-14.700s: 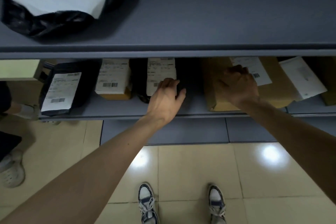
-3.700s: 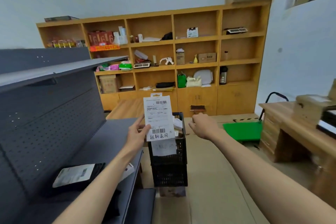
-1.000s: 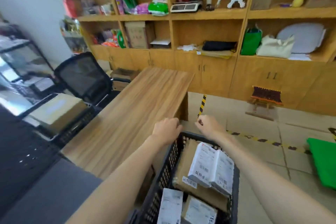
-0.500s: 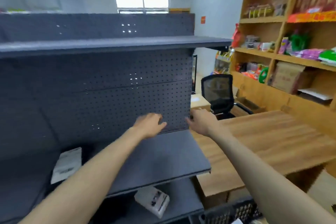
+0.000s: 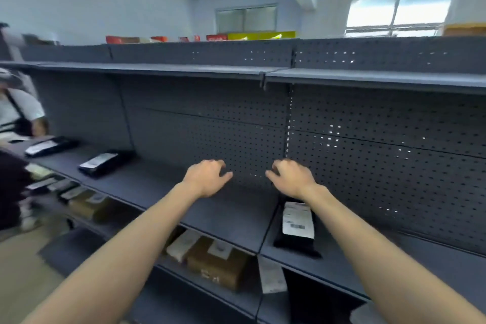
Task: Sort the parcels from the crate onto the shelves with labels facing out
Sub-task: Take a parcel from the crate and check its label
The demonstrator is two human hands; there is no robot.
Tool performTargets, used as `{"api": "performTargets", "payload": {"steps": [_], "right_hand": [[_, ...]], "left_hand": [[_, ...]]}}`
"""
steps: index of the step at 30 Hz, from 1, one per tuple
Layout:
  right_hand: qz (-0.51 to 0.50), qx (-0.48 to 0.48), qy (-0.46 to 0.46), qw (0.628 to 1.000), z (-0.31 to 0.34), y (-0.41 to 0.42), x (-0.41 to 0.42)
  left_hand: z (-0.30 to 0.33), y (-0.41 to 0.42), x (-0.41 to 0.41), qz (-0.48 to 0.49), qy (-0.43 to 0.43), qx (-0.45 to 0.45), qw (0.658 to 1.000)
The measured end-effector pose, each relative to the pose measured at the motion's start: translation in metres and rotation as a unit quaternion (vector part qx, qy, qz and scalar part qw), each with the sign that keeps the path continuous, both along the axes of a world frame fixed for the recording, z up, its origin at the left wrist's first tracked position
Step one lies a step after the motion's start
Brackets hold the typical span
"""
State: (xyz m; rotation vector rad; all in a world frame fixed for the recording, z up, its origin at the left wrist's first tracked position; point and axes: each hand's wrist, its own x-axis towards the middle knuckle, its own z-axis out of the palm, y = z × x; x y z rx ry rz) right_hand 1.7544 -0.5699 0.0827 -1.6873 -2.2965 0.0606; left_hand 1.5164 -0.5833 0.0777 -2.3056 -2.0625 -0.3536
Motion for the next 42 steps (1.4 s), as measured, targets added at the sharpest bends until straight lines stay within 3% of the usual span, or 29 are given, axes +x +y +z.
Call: {"api": "performTargets", "payload": {"steps": [9,19,32,42], "right_hand": [[0.107,-0.001,0.007,0.994,-0.023,0.03,-0.277],[0.191,-0.025,-0.022,0.981,-0.065,0.068,-0.484],[0.153,-0.128,0.031,0.979,-0.184,0.143,-0.645],[-0.02,-0.291,0.031,0.956,-0.29,0.177,-0.643]], "left_hand": [[-0.018,-0.026,-0.272,0.13,-0.012,-0.001,0.991],[-0.071,-0.023,-0.448,0.218,-0.028,-0.037,0.975],[-0.16,0.103,-0.557,0.143,0.016,-0.154,0.977],[-0.261,0.178,-0.612,0.06,-0.016,-0.292,0.954]]}}
